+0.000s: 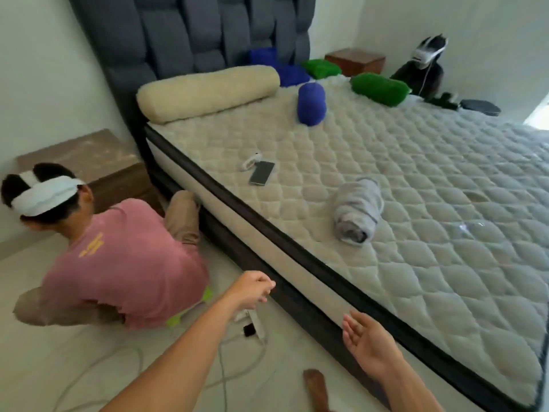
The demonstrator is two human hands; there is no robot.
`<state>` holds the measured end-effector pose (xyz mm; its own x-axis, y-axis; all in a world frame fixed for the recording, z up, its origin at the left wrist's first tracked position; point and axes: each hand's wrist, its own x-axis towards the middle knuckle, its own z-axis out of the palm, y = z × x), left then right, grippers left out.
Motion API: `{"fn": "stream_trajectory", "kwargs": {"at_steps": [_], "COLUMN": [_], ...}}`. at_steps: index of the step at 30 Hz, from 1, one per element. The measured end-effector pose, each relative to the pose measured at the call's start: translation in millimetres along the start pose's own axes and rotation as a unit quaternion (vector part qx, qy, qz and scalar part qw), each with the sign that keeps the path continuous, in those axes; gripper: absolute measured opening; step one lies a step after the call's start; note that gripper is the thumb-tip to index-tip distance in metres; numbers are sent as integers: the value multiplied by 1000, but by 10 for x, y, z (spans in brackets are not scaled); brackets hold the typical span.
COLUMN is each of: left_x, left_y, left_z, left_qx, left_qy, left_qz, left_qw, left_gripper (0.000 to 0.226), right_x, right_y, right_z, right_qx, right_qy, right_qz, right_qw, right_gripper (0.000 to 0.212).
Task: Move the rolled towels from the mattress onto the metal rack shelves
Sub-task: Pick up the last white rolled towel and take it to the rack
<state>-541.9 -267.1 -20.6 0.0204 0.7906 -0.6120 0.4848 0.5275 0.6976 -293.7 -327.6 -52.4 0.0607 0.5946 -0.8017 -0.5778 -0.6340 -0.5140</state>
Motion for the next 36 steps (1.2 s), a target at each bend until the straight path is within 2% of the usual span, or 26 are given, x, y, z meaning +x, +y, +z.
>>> {"fn": "stream_trajectory", "kwargs": {"at_steps": [3, 7, 11, 15, 19, 22, 24, 27, 30, 34, 36], "left_x": [566, 1477, 2318, 2924, 3425, 3752, 3912, 4051, 4139, 4063, 3952], "left_y": [516, 1297, 2006, 2623, 3052, 3265, 3371, 3404, 3325, 3222, 3152], "left_z": [226, 430, 572, 706, 880, 1035, 1164, 1368, 1396, 1232, 1137], "left_qx": [33, 74, 176, 214, 256, 279, 275, 332, 367, 349, 356], "left_qy": [-28, -28, -13, -9, -43, -64, -80, -115, -89, -100, -108], "left_qz": [3, 12, 21, 48, 85, 123, 141, 96, 63, 40, 30], "left_qw": [999, 997, 984, 976, 962, 950, 948, 931, 924, 931, 928], "left_gripper": [13, 19, 47, 58, 70, 82, 87, 91, 85, 42, 41], "right_x": [449, 1250, 1928, 2345, 2623, 2721, 2832, 2993, 3078, 3109, 3058], "right_y": [-413, -1096, -1662, -2112, -2268, -2277, -2306, -2392, -2430, -2422, -2451], "right_z": [-108, 9, 317, 638, 671, 517, 360, 131, -3, -81, -102], "right_qx": [65, 108, 89, 86, 166, 135, 94, 11, -6, 41, 57], "right_qy": [18, 5, -5, -10, 48, 95, 126, 175, 172, 127, 105], "right_qz": [1, 19, 53, 93, 72, 19, -13, -61, -78, -56, -41], "right_qw": [998, 994, 995, 992, 982, 986, 987, 983, 982, 989, 992], "right_gripper": [18, 40, 52, 65, 45, 31, 33, 46, 44, 44, 45]}}
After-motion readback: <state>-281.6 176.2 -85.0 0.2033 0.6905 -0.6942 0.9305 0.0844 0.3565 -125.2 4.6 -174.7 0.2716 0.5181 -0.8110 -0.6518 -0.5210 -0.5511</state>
